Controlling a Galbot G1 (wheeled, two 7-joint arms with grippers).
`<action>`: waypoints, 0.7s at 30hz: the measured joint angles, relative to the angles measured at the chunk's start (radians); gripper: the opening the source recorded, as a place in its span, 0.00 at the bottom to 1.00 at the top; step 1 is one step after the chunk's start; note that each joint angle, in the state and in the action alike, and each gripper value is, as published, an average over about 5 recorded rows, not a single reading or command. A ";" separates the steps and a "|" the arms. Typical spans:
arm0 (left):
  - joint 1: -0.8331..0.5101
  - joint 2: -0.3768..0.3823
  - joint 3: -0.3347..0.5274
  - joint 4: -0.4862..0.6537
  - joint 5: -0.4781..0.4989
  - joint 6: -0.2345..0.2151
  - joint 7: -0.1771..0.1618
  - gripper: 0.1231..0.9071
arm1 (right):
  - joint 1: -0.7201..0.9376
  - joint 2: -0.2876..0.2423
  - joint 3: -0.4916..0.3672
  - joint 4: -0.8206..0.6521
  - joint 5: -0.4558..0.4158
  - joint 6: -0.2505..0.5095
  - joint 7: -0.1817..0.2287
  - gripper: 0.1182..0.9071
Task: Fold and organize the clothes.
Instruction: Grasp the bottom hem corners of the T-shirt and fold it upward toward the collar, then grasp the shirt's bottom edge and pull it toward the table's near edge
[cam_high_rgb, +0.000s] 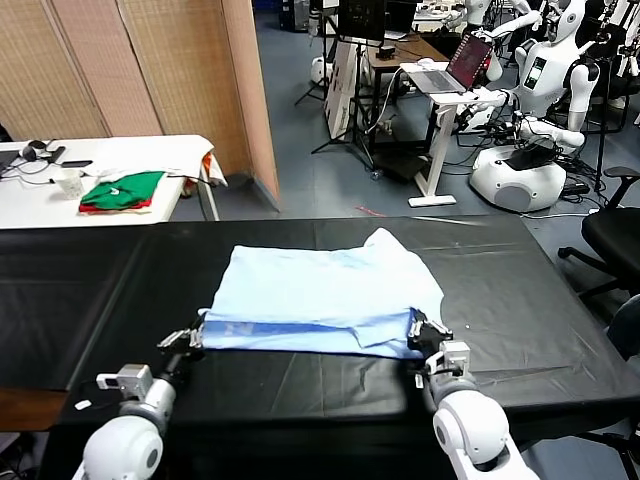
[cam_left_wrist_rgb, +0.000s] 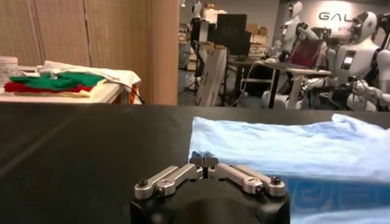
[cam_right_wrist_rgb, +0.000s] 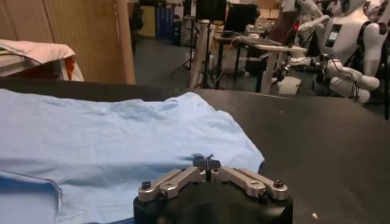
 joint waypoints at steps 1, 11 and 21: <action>0.003 -0.003 -0.002 -0.003 -0.004 0.001 0.001 0.12 | -0.013 -0.004 0.006 0.015 0.002 -0.007 -0.003 0.61; 0.070 -0.008 -0.028 -0.082 -0.038 0.040 -0.003 0.87 | -0.163 -0.059 0.088 0.118 0.068 -0.007 -0.029 1.00; 0.115 -0.014 -0.030 -0.084 -0.059 0.051 0.000 1.00 | -0.211 -0.080 0.131 0.108 0.092 0.005 -0.037 0.95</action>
